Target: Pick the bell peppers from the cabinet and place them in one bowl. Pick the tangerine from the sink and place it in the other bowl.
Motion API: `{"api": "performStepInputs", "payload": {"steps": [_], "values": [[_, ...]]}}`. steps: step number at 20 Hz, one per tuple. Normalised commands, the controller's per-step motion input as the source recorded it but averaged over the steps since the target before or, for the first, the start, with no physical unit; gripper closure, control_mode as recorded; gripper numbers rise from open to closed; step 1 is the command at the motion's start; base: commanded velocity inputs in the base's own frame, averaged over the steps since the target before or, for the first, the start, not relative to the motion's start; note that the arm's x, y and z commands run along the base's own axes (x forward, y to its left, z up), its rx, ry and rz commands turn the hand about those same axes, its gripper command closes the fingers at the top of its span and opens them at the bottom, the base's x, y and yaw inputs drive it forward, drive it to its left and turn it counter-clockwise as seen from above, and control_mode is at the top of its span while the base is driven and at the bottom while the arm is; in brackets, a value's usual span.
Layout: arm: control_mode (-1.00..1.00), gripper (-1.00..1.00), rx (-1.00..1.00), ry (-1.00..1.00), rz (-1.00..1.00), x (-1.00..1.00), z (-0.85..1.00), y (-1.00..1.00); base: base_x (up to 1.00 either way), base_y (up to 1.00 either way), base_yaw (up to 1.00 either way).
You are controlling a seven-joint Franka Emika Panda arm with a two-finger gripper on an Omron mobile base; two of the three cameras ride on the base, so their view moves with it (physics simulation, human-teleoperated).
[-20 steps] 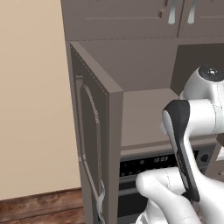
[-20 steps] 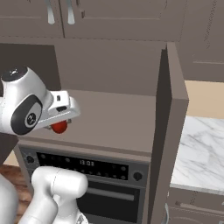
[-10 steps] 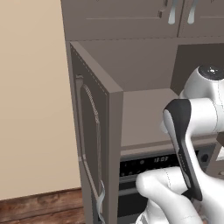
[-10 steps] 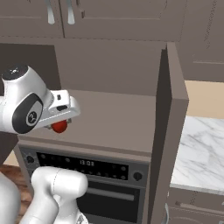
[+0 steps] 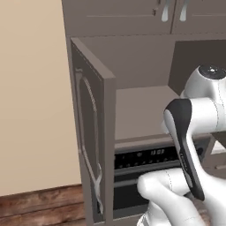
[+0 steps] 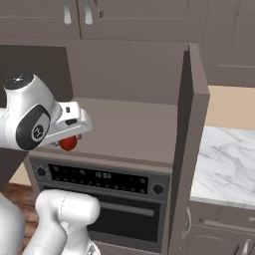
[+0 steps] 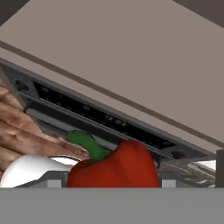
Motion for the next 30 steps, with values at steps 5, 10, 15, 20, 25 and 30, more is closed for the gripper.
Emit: {"api": "performStepInputs", "payload": {"steps": [5, 10, 15, 20, 25, 30], "values": [[1.00, 1.00, 0.00, 0.00, 0.00, 0.00, 0.00, 0.00, -1.00, -0.11, -0.01], [1.00, 1.00, 0.00, 0.00, 0.00, 0.00, 0.00, 0.00, -1.00, -0.18, -0.03], [1.00, 1.00, 0.00, 0.00, 0.00, 0.00, 0.00, 0.00, -1.00, -0.13, -0.03], [1.00, 1.00, 0.00, 0.00, 0.00, 0.00, 0.00, 0.00, -0.34, -0.20, -0.29], [1.00, 1.00, 0.00, 0.00, 0.00, 0.00, 0.00, 0.00, 0.19, -0.29, -0.72], [1.00, 1.00, 0.00, 0.00, 0.00, 0.00, 0.00, 0.00, 0.23, -0.32, -0.78]]}}
